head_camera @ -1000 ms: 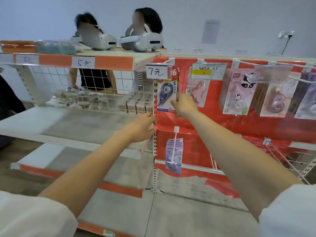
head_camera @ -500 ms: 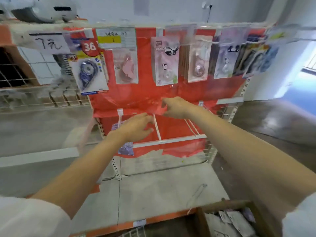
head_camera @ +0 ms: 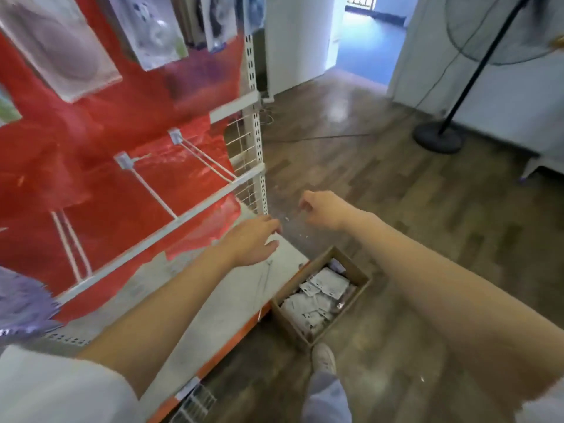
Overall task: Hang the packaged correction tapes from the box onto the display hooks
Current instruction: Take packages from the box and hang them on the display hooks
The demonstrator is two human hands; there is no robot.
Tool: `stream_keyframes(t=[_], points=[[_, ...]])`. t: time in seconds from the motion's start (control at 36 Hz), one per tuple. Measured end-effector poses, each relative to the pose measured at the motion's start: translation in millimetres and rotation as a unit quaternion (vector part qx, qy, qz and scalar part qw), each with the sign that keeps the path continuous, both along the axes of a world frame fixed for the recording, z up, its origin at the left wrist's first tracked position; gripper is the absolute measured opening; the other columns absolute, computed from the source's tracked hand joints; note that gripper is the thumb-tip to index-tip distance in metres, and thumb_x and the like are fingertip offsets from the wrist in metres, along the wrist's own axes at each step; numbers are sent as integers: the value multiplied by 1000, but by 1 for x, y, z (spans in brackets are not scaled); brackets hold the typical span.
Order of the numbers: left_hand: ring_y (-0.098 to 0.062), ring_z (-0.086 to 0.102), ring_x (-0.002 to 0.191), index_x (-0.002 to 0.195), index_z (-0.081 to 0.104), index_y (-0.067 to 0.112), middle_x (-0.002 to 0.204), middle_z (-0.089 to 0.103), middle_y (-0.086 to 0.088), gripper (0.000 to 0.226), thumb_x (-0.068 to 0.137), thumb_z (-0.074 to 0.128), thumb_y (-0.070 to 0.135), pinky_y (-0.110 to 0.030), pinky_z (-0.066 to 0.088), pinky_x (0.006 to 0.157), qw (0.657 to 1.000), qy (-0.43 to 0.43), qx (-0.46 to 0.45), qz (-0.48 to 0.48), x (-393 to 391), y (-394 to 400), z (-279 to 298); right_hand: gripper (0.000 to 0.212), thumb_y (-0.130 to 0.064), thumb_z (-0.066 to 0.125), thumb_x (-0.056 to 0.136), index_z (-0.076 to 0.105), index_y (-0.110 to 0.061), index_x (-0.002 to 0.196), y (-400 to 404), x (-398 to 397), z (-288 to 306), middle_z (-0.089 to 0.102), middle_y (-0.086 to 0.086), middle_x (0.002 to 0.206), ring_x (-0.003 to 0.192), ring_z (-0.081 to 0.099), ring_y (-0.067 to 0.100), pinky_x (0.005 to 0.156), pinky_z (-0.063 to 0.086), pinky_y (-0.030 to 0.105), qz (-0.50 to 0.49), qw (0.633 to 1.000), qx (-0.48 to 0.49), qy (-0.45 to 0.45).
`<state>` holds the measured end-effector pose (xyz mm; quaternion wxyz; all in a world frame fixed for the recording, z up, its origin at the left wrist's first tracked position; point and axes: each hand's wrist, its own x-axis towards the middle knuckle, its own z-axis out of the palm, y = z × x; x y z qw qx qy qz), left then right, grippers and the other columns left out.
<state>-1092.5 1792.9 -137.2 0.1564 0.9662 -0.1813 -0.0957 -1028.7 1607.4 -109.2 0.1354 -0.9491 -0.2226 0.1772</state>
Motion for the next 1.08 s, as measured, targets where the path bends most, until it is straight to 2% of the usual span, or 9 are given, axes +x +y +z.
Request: stream_keyframes(t=[0.11, 0.28, 0.39, 0.56, 0.61, 0.67, 0.81, 0.94, 1.08], points=[[-24, 55, 109, 121, 55, 10, 120, 54, -9, 29, 96, 50, 23, -33, 42, 90, 998, 52, -18, -5, 23, -42, -44, 29, -13, 49, 96, 48, -5, 124, -46, 19, -56, 53, 14, 123, 114, 52, 32, 91, 41, 36, -40, 998, -8, 57], [-30, 54, 108, 119, 55, 7, 117, 54, -14, 29, 94, 51, 20, -40, 42, 93, 989, 143, 13, -18, 56, -89, -116, 34, -20, 52, 94, 48, 0, 122, -99, 42, -147, 50, 18, 125, 117, 49, 33, 92, 39, 34, -103, 983, 1, 152], [-31, 54, 108, 118, 53, 9, 117, 52, -12, 28, 94, 50, 21, -38, 42, 91, 978, 204, 37, -12, 83, -114, -163, 45, -14, 52, 95, 40, -5, 137, -131, 53, -206, 47, 15, 136, 124, 46, 30, 98, 42, 36, -126, 965, 1, 228], [-30, 54, 111, 120, 55, 11, 124, 52, -12, 28, 94, 50, 21, -34, 40, 92, 966, 256, 44, 7, 111, -145, -218, 36, -17, 50, 93, 45, -8, 128, -160, 57, -279, 52, 15, 127, 114, 52, 32, 86, 45, 35, -166, 939, -2, 300], [-28, 53, 112, 119, 55, 11, 124, 53, -11, 27, 94, 50, 21, -34, 40, 93, 962, 270, 39, 18, 116, -149, -233, 35, -16, 51, 92, 46, -10, 126, -166, 57, -297, 53, 15, 125, 113, 54, 32, 88, 48, 38, -172, 931, 1, 321], [-26, 53, 110, 116, 56, 12, 121, 55, -9, 24, 93, 51, 20, -33, 41, 91, 958, 282, 33, 39, 118, -151, -245, 36, -17, 51, 93, 45, -10, 128, -168, 58, -304, 54, 14, 125, 112, 55, 32, 89, 48, 39, -181, 927, 0, 329], [-25, 54, 109, 104, 56, 13, 114, 58, -7, 13, 92, 50, 15, -32, 43, 90, 950, 299, 20, 93, 114, -148, -279, 36, -16, 50, 95, 43, -10, 130, -166, 63, -335, 55, 14, 123, 111, 56, 30, 81, 42, 30, -207, 920, -5, 332], [-24, 52, 113, 119, 56, 10, 122, 53, -10, 27, 94, 48, 15, -29, 39, 93, 932, 343, 28, 112, 114, -142, -334, 33, -19, 50, 96, 46, -9, 127, -156, 66, -387, 52, 12, 126, 111, 55, 30, 88, 45, 35, -228, 914, 2, 334], [-22, 52, 112, 120, 56, 13, 121, 55, -6, 27, 94, 49, 18, -29, 40, 93, 935, 331, 26, 124, 123, -137, -415, 30, -22, 52, 96, 50, -10, 123, -141, 74, -475, 52, 11, 122, 106, 57, 28, 84, 46, 33, -245, 909, -1, 337]])
